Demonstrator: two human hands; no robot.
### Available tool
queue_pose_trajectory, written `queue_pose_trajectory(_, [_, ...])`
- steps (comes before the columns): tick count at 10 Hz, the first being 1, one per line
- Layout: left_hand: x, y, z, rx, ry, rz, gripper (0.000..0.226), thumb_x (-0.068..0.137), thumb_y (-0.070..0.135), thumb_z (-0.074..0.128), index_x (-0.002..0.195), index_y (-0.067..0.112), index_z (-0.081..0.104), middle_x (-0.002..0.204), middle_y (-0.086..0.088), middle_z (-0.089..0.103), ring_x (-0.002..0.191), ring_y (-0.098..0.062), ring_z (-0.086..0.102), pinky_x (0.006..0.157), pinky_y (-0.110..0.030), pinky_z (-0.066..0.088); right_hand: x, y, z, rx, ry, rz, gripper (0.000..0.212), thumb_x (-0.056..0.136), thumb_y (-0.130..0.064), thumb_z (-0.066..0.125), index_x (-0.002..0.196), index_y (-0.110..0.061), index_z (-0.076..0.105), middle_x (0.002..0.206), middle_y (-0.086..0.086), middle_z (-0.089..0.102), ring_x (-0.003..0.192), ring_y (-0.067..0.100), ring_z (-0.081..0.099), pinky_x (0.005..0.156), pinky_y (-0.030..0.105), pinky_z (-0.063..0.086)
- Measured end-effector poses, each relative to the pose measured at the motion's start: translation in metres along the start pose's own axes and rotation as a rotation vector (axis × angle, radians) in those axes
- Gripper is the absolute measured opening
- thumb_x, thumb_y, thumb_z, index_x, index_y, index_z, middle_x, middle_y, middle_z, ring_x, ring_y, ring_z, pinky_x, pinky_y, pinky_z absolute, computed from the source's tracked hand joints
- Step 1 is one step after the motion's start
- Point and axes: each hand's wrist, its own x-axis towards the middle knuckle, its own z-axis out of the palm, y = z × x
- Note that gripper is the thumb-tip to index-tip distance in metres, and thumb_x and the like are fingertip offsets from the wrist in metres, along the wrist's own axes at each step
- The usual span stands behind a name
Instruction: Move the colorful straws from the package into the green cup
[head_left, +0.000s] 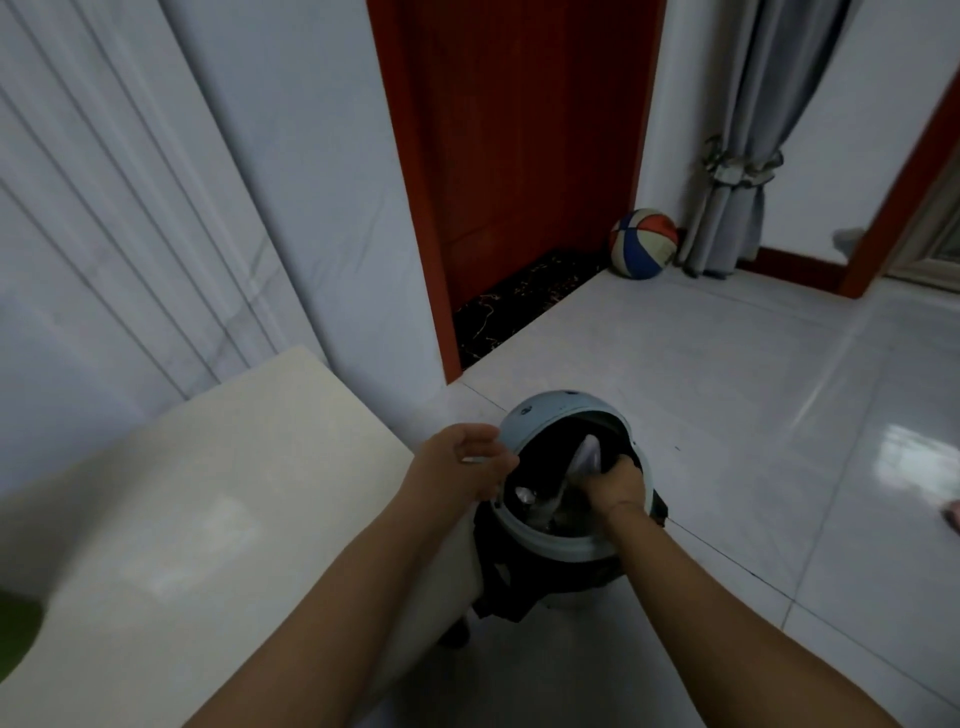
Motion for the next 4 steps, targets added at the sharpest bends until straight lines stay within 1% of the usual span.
queue_pose_trajectory(1, [-0.003, 0.002, 0.0, 0.014, 0.004, 0.008, 0.036, 0.086, 0.013, 0.07, 0.119, 0.01, 0.057, 0.106, -0.005, 0.068, 0.093, -0.023, 0.067, 0.075, -0.023, 0.057, -0.007, -0.003, -0.007, 0.062, -0.004, -0.046, 0.037, 0.084, -0.01, 0.06, 0.118, 0.003, 0.056, 0.114, 0.025, 0.063, 0.102, 0.04, 0.06, 0.09, 0.044, 0.049])
queue_pose_trajectory(2, [-0.008, 0.004, -0.002, 0.011, 0.032, 0.016, 0.037, 0.086, 0.012, 0.07, 0.121, 0.008, 0.059, 0.103, -0.004, 0.07, 0.094, -0.021, 0.066, 0.082, -0.031, 0.056, -0.018, -0.014, -0.012, 0.274, 0.004, -0.109, 0.021, 0.085, -0.005, 0.058, 0.104, 0.0, 0.065, 0.108, 0.021, 0.066, 0.098, 0.035, 0.06, 0.093, 0.04, 0.048])
queue_pose_trajectory(3, [-0.021, 0.013, -0.01, -0.01, 0.075, 0.015, 0.038, 0.086, 0.01, 0.069, 0.122, 0.008, 0.058, 0.101, -0.006, 0.07, 0.097, -0.02, 0.065, 0.083, -0.031, 0.055, -0.034, -0.034, -0.017, 0.438, -0.093, -0.168, 0.021, 0.084, -0.004, 0.063, 0.104, -0.001, 0.065, 0.103, 0.016, 0.065, 0.091, 0.024, 0.059, 0.091, 0.035, 0.049])
queue_pose_trajectory(4, [-0.037, 0.021, -0.022, -0.045, 0.117, 0.034, 0.036, 0.086, 0.01, 0.07, 0.12, 0.009, 0.059, 0.095, -0.004, 0.068, 0.094, -0.018, 0.064, 0.078, -0.026, 0.054, -0.052, -0.058, -0.02, 0.488, -0.175, -0.257, 0.023, 0.084, -0.006, 0.065, 0.106, -0.001, 0.063, 0.101, 0.015, 0.064, 0.092, 0.025, 0.059, 0.092, 0.038, 0.05])
